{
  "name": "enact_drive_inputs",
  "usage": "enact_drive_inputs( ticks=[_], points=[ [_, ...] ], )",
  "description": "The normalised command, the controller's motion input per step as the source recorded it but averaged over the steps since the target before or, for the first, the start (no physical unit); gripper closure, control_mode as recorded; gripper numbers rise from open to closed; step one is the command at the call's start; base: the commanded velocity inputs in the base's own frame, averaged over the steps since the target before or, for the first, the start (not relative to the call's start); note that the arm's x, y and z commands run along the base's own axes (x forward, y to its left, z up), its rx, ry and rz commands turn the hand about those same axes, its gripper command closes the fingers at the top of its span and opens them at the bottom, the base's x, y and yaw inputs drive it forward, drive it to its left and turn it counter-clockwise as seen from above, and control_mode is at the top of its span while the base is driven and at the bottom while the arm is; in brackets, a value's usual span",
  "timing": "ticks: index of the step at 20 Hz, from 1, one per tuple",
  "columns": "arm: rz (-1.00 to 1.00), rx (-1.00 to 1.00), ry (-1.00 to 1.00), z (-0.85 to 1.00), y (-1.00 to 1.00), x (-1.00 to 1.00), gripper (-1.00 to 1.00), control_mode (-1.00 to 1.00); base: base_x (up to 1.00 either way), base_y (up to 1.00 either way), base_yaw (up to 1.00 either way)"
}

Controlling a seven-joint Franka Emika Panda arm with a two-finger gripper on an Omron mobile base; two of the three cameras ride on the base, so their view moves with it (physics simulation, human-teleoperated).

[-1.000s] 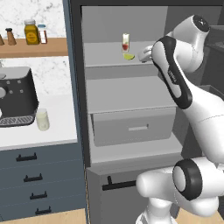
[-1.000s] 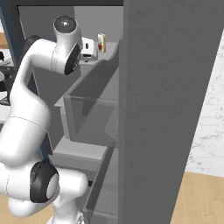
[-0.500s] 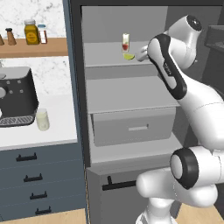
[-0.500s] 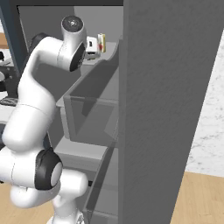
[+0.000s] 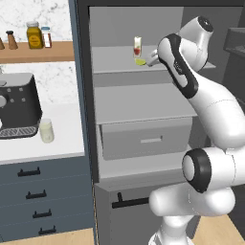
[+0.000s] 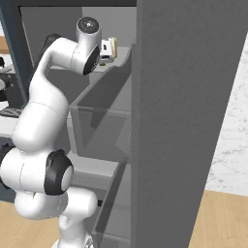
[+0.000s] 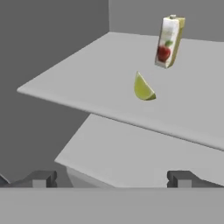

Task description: Grab a lemon wedge from the fridge and one ice cube from the ice bowl, and put them in the glass of lemonade.

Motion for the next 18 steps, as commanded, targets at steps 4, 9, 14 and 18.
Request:
enact_drive_inputs(
  ticks=[4, 9, 14, 18],
  points=[
    [0.01, -0.02, 0.05, -0.03, 0.0, 0.31, -1.0, -1.0, 0.0, 0.0, 0.0],
    [0.03, -0.01, 0.03, -0.04, 0.0, 0.32, -1.0, -1.0, 0.0, 0.0, 0.0],
    [0.03, -0.03, 0.0, -0.16, 0.0, 0.33, -1.0, -1.0, 0.0, 0.0, 0.0],
    [0.03, -0.03, 0.0, -0.17, 0.0, 0.3, -1.0, -1.0, 0.0, 0.0, 0.0]
  ],
)
